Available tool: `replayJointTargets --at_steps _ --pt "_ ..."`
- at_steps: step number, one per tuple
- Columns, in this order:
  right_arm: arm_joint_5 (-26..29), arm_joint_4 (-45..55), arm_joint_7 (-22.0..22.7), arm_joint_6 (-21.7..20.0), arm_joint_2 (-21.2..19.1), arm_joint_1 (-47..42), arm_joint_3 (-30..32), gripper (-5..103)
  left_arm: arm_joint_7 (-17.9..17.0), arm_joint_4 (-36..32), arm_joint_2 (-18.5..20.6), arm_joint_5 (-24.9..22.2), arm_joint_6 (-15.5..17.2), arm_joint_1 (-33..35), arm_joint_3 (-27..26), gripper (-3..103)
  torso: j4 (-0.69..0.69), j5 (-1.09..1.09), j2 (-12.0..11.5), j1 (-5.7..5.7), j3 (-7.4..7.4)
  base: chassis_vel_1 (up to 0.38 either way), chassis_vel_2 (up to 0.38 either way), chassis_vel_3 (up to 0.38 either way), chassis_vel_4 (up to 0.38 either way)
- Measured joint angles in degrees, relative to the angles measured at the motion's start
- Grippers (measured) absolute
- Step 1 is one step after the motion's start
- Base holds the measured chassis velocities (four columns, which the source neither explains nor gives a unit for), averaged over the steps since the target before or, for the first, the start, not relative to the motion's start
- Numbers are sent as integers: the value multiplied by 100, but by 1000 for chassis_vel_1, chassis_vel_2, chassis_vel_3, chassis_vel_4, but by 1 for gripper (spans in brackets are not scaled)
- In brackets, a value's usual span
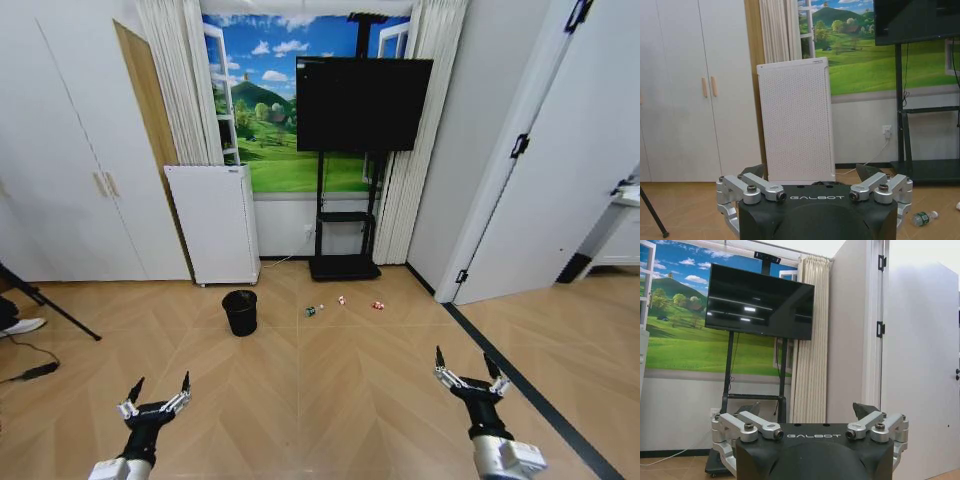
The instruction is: Pick up the trash bin and place the garbage on the floor into it.
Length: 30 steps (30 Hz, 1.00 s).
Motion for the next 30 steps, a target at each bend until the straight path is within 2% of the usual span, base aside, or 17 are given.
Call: replayJointTargets --at_steps 3,4,10,16,22,30 --pt "38 71 22 -49 -18 -66 8 100 11 9 169 -43 37 -35 51 99 4 1 0 0 0 0 0 0 0" --pt "172 181 21 -116 -75 -188 52 100 12 11 397 -75 130 -115 81 99 -2 -2 0 0 0 0 0 0 0" --pt "286 57 70 -80 -102 -202 72 100 -29 60 670 -203 332 -299 167 99 -2 0 0 0 0 0 0 0 0" --pt "85 154 268 -209 -29 -115 129 100 -23 -319 422 -94 370 62 185 99 2 0 0 0 0 0 0 0 0" --pt "-15 275 307 -213 0 -211 148 100 25 -392 182 48 166 297 68 99 0 0 0 0 0 0 0 0 0" --pt "-16 436 259 -479 -105 -208 174 100 34 -425 45 41 152 275 -40 99 0 0 0 0 0 0 0 0 0"
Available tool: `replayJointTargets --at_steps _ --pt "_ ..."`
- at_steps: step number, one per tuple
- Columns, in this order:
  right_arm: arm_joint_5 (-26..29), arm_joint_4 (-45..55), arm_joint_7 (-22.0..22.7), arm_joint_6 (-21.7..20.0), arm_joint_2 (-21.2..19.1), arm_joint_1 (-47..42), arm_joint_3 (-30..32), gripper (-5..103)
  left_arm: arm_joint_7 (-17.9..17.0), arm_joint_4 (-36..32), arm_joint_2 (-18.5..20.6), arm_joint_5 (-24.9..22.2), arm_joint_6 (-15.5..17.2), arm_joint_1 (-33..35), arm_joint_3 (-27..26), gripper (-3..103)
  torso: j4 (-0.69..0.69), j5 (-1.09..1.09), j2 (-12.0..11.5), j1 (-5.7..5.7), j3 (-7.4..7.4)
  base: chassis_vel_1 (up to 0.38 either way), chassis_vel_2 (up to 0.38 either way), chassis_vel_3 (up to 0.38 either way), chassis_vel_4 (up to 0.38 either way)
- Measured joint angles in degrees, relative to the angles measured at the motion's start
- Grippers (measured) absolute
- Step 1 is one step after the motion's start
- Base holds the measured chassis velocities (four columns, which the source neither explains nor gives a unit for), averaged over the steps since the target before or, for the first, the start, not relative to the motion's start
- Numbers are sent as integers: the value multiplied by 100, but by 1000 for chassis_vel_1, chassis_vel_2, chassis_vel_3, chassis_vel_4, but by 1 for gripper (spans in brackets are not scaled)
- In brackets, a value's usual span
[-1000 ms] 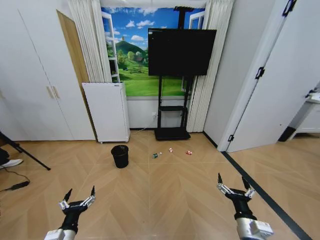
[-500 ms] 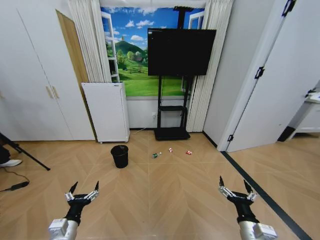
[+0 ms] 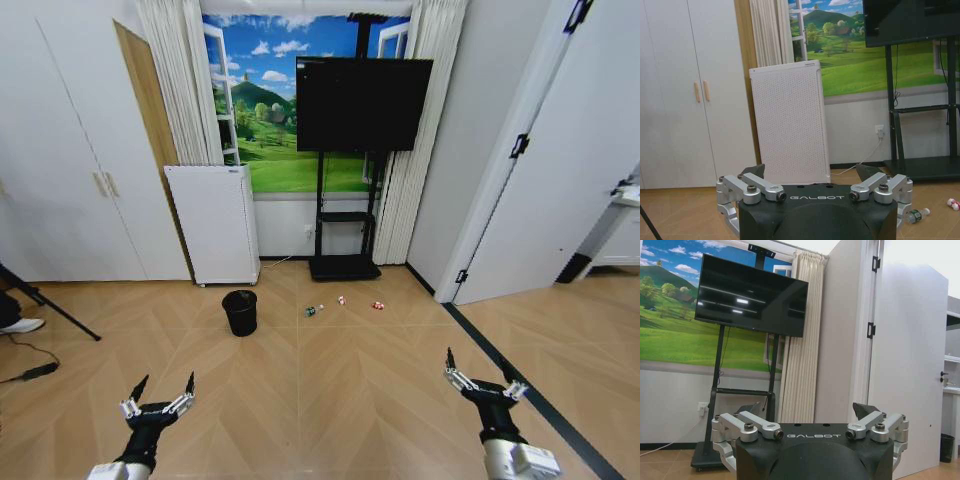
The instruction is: Pick up the trash bin and place the garbage on the floor into it.
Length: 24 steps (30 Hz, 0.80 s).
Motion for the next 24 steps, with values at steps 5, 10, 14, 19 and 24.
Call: replayJointTargets --at_steps 5,10,14,19,24 --pt "103 -5 -35 -77 -120 92 54 100 -5 61 -24 -198 45 -132 -182 99 0 0 0 0 0 0 0 0 0" --pt "256 -11 147 -268 -138 126 61 100 21 76 50 -356 56 -136 -403 99 0 0 1 -1 -1 -21 15 13 -21" --pt "264 -68 216 -310 -84 150 -44 100 96 118 -15 -289 -19 -111 -401 99 0 0 0 -1 0 -121 123 114 -132" --pt "247 -117 229 -338 -72 196 -102 100 138 179 -91 -186 -47 -131 -268 99 1 1 0 0 0 -179 198 192 -214" --pt "281 -173 233 -339 -112 215 -105 100 160 203 -172 -52 -59 -113 -103 99 0 -3 0 0 0 -263 234 270 -250"
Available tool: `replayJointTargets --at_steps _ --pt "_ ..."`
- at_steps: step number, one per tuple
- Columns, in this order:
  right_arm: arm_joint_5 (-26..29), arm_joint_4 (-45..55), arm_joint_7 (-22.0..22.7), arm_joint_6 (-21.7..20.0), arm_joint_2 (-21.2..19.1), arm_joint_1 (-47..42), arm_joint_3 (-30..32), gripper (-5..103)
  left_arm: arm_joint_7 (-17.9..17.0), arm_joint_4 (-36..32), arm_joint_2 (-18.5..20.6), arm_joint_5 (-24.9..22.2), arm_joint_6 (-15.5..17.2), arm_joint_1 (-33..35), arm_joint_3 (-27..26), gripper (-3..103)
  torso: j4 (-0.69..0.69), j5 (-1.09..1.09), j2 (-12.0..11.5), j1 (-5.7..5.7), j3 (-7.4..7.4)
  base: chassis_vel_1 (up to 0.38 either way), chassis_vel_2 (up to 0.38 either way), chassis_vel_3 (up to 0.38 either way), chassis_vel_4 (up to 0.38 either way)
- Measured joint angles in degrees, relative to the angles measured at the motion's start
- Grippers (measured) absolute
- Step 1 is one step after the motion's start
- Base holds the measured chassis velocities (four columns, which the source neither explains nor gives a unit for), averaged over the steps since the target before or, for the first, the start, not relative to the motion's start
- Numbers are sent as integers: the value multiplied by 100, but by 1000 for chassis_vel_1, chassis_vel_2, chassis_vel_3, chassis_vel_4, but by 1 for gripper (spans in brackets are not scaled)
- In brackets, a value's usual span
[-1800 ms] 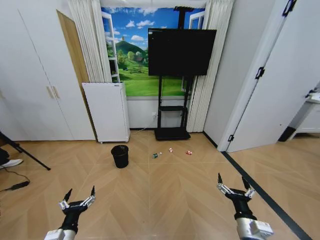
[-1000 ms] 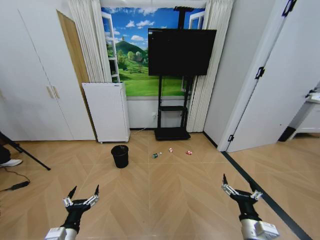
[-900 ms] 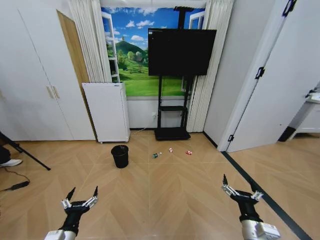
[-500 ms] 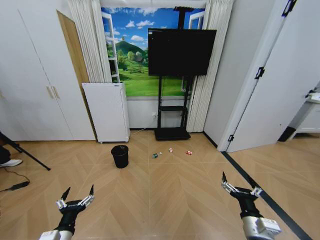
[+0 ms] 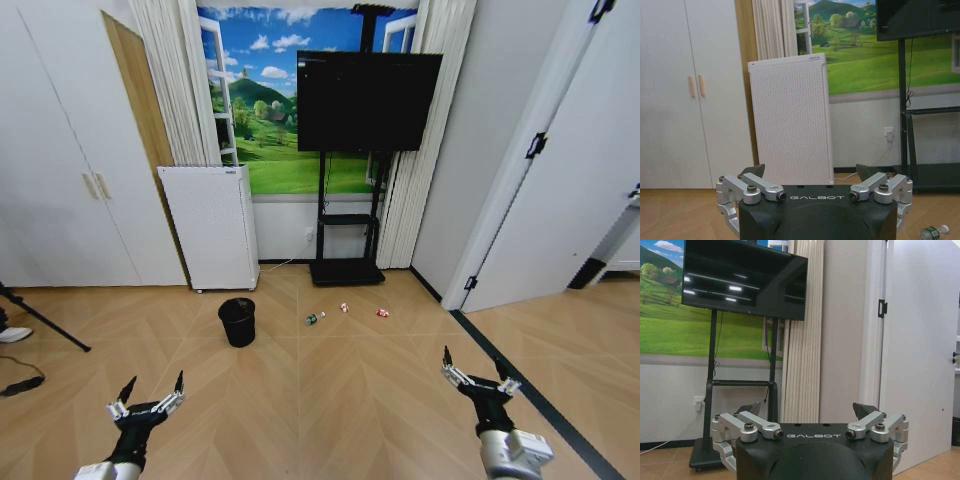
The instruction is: Pick up the trash bin and place the garbage on the floor into it.
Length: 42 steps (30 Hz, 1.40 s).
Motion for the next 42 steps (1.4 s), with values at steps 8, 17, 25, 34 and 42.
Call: replayJointTargets --at_steps 8,17,25,34,42 --pt "22 -91 39 21 30 70 -87 100 43 27 -22 72 -21 52 52 99 1 2 -1 1 1 -301 305 306 -320" --pt "28 -142 40 82 57 139 -149 100 49 15 -22 45 -22 68 9 99 2 2 -1 2 1 -368 369 366 -374" --pt "29 -151 78 116 75 132 -157 100 44 -15 6 -30 -12 65 -48 99 2 8 -1 2 1 -344 345 368 -343" --pt "16 -170 47 267 90 128 -163 100 40 0 5 -29 -13 67 -18 99 -1 0 -1 1 0 -367 354 350 -356" --pt "16 -198 -69 582 107 171 -151 100 35 41 26 -19 -35 60 -3 99 1 6 -2 4 3 -300 338 335 -309"
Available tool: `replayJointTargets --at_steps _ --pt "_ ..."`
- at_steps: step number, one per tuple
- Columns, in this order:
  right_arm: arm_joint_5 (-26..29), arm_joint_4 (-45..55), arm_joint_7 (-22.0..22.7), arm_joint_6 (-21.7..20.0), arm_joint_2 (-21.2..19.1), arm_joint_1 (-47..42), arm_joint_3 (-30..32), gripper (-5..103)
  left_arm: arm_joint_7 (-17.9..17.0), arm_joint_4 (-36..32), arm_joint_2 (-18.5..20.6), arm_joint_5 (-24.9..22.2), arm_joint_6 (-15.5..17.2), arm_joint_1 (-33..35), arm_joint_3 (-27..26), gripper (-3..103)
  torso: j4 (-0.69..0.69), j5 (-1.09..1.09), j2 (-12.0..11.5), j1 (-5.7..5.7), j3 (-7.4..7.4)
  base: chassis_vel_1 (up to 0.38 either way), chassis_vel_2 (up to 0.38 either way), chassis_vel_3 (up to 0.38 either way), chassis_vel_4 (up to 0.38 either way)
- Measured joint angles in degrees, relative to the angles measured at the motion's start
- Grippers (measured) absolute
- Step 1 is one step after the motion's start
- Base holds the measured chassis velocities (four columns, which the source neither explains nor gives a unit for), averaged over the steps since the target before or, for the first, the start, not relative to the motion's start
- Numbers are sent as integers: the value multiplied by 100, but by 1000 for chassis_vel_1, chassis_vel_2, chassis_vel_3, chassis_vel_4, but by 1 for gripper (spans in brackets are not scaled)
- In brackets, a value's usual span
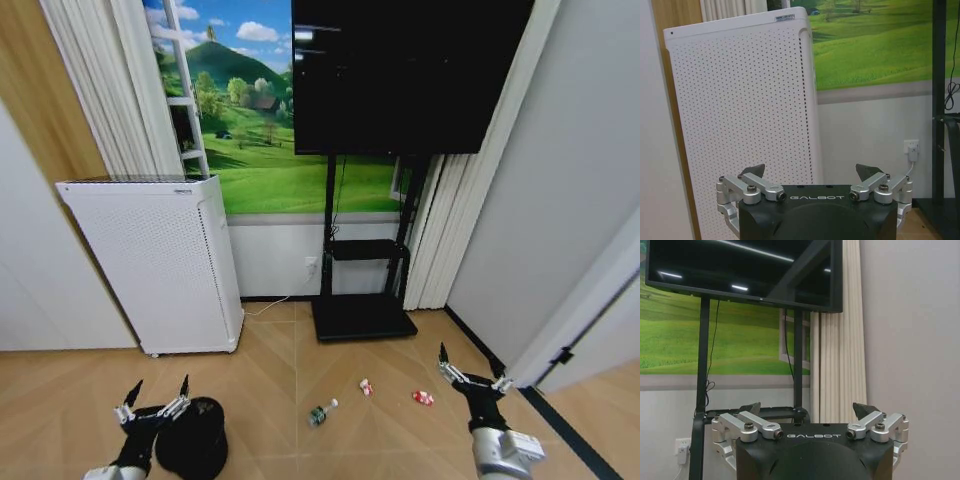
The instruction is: Pick up the trash bin and place the garbage on the floor into it.
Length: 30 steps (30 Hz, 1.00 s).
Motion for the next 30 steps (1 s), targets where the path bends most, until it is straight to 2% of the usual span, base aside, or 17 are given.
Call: replayJointTargets --at_steps 4,6,7,9,15,20,21,24,27,30 --pt "-17 23 -99 73 21 -23 2 100 15 10 2 -6 -98 4 10 99 -1 -5 0 1 0 -174 139 67 -119" --pt "-28 23 -115 80 34 -31 -6 100 14 8 -2 -15 -108 10 6 100 3 2 0 0 -1 -9 39 55 -23" --pt "-34 23 -116 86 44 -42 -9 100 15 7 -1 -29 -109 15 -13 100 0 -6 1 -4 -3 -9 -62 2 42" --pt "-34 23 -115 88 48 -45 -10 100 13 2 10 -63 -108 17 -46 100 -1 -2 3 -8 -5 55 -97 -93 72" --pt "-35 23 -115 90 51 -59 8 100 8 -63 100 -276 -49 80 -337 100 -2 -3 4 -9 -5 44 -50 -59 54" --pt "-33 4 -87 126 133 -91 60 100 7 89 284 -914 151 326 -1114 100 -3 -4 3 -4 -3 0 0 0 0" --pt "-33 4 -87 126 133 -91 60 100 7 89 284 -914 151 326 -1114 100 -3 -4 3 -4 -3 0 0 0 0" --pt "-30 -22 -78 129 145 -81 60 100 166 432 332 -1514 10 540 -1839 99 -1 -3 2 -3 -2 0 0 0 0" --pt "-25 -53 -77 127 124 -62 36 100 223 681 365 -1760 -182 589 -2134 99 1 -4 2 -4 -3 0 0 0 0" --pt "-20 -60 -78 122 120 -55 22 100 234 706 366 -1818 -217 597 -2177 98 1 -4 3 -4 -3 0 0 0 0"
